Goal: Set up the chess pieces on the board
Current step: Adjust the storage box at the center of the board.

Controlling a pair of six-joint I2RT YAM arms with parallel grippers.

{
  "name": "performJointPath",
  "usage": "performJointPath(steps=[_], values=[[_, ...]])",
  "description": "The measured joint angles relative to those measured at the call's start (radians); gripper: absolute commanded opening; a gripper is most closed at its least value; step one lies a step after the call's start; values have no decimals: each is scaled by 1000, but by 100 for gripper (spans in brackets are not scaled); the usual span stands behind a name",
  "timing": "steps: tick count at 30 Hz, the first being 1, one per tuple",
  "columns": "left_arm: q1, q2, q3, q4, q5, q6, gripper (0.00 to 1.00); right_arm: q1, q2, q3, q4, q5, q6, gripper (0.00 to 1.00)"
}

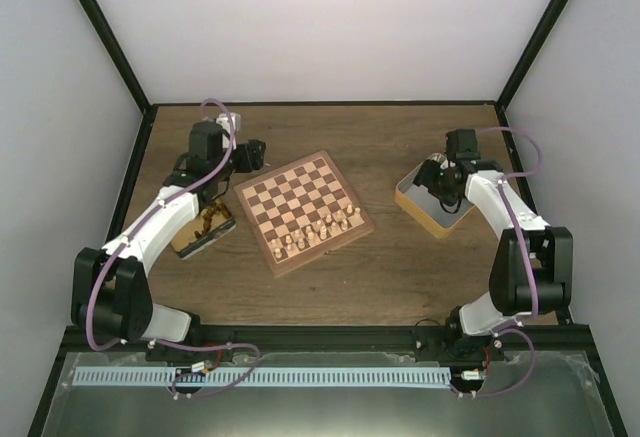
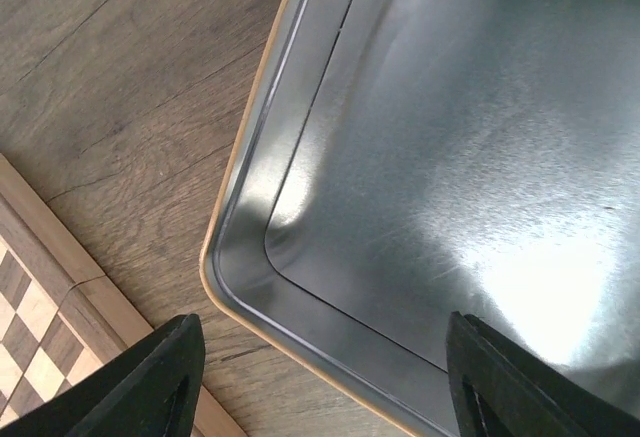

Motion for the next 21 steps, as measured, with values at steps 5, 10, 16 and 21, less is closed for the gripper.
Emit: performJointPath(steps=[5, 10, 16, 21], values=[[16, 10, 0, 2, 0, 15, 80, 0, 29, -5, 34, -43, 0, 69], [29, 40, 0, 9, 0, 26, 79, 0, 54, -14, 79, -70, 0, 69], [38, 65, 0, 31, 0, 32, 79, 1, 108, -14, 125, -86, -2, 69], [46, 82, 0, 52, 0, 34, 79, 1, 149, -14, 140, -96, -5, 68]])
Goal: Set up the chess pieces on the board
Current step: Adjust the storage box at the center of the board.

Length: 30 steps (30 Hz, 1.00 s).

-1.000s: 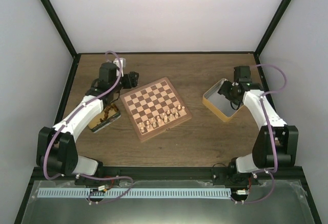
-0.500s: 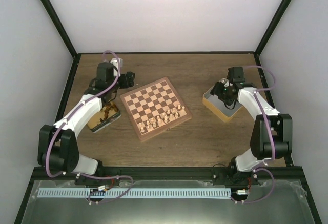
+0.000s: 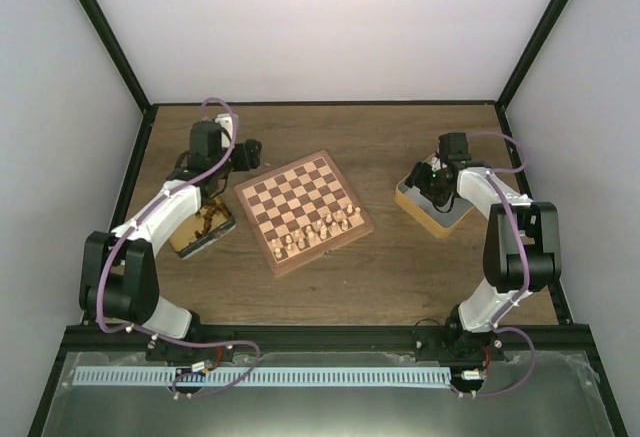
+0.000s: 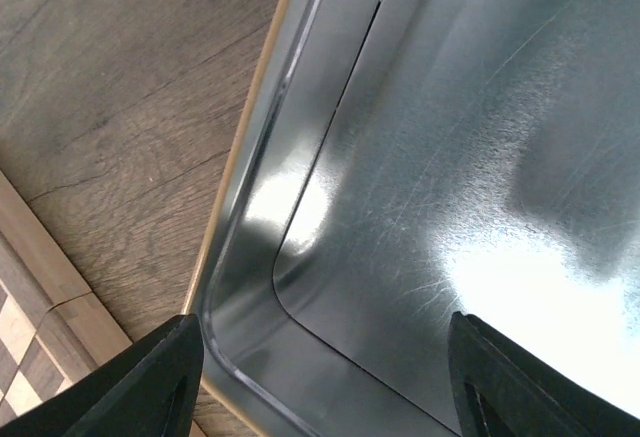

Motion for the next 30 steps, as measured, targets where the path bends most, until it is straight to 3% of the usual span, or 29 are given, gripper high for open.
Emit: performJointPath(steps=[30], values=[[26, 58, 10, 31, 31, 3, 79, 79, 26, -103, 18, -52, -3, 65]])
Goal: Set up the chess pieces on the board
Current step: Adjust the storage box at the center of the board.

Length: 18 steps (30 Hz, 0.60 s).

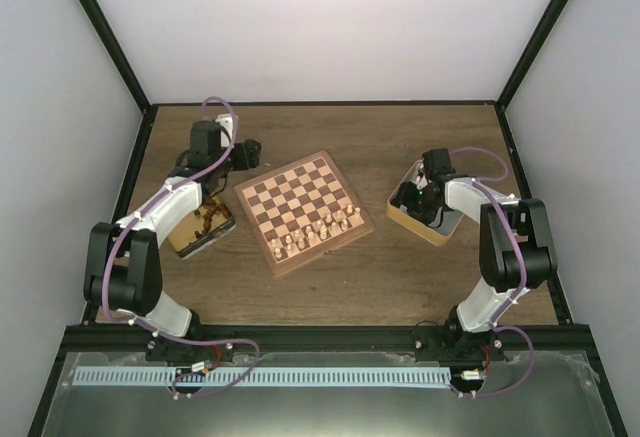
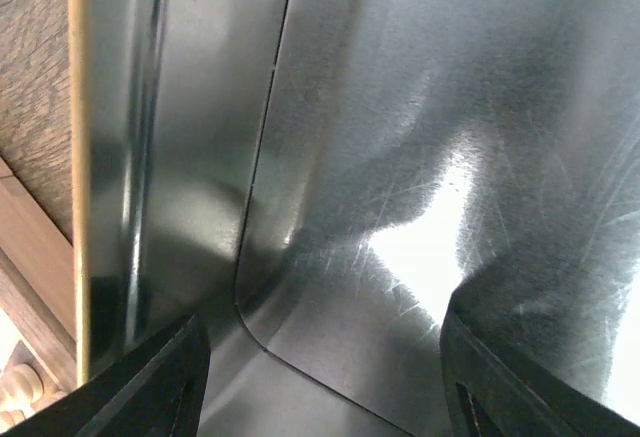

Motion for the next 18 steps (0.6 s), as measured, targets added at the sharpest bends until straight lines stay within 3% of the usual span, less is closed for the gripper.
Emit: performJointPath(steps=[18], values=[[0, 0, 0, 0, 15, -4, 79, 10, -30, 28, -16, 49, -36, 65]])
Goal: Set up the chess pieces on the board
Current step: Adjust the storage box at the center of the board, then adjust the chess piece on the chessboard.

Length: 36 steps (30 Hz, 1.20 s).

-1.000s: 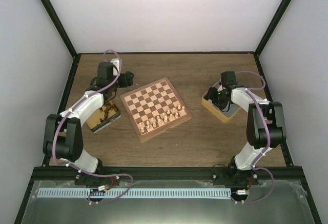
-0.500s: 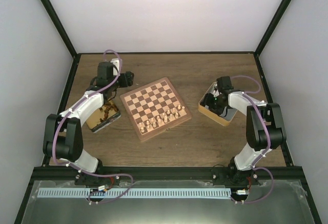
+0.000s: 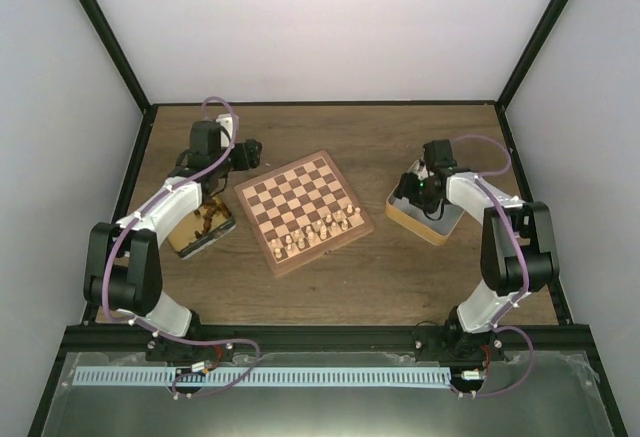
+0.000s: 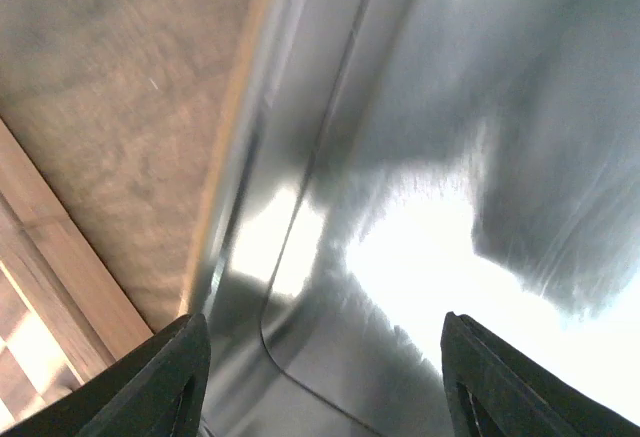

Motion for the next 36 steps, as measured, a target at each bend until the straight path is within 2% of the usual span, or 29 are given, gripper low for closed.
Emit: performJointPath(steps=[8, 15, 18, 22, 26, 33, 36], values=[[0, 0, 12, -1, 0, 1, 79, -12, 29, 135, -2, 143, -83, 73], [0, 0, 23, -1, 0, 2, 79, -79, 31, 169, 14, 268, -165, 96], [0, 0, 28, -1, 0, 2, 79, -105, 31, 174, 33, 303, -215, 99], [0, 0, 30, -1, 2, 2, 79, -127, 35, 186, 46, 304, -291, 84], [0, 0, 32, -1, 6, 1, 79, -115, 55, 239, 27, 216, -342, 78], [0, 0, 32, -1, 15, -4, 79, 105, 63, 343, -21, 111, -306, 58], [0, -1, 32, -1, 19, -6, 79, 189, 63, 342, -40, 56, -286, 44]])
